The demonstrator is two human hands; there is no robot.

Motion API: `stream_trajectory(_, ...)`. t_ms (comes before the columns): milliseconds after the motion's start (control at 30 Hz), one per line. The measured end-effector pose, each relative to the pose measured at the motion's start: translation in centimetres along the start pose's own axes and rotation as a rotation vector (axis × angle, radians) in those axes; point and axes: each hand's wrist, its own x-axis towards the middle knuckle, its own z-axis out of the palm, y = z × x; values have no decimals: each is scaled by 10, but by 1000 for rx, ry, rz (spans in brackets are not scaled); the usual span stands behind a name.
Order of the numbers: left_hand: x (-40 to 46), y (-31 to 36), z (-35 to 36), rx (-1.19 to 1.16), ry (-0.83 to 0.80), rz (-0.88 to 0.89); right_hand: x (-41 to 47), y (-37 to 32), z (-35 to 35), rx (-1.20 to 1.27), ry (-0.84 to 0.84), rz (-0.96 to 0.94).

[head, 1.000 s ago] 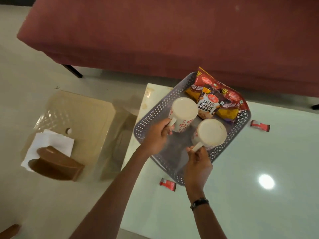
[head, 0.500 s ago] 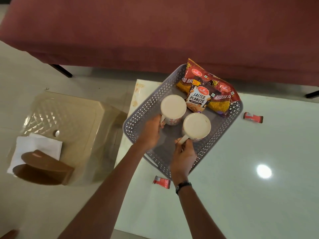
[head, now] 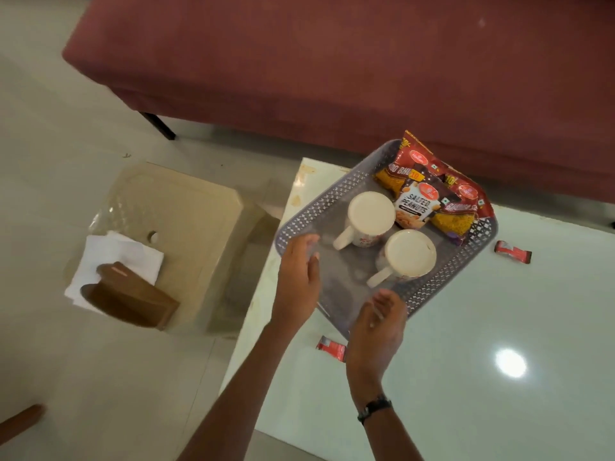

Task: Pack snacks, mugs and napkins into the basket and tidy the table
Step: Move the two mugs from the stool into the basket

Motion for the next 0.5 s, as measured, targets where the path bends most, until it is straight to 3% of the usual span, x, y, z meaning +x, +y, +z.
stream_trajectory(167,-45,-29,-66,-105,352,-169,-42,-40,33,42,-439,-313)
stream_trajectory(333,-75,-73,-132,43,785,-373,-84,-71,116,-132,-962,-610)
stream_trajectory(400,-82,-94,-149,75,835,-441,-104,-77,146,-240,-1099,-770)
stream_trajectory(500,-82,-117,-167,-66,754,-587,-129,-80,175,-471,-1180,-877)
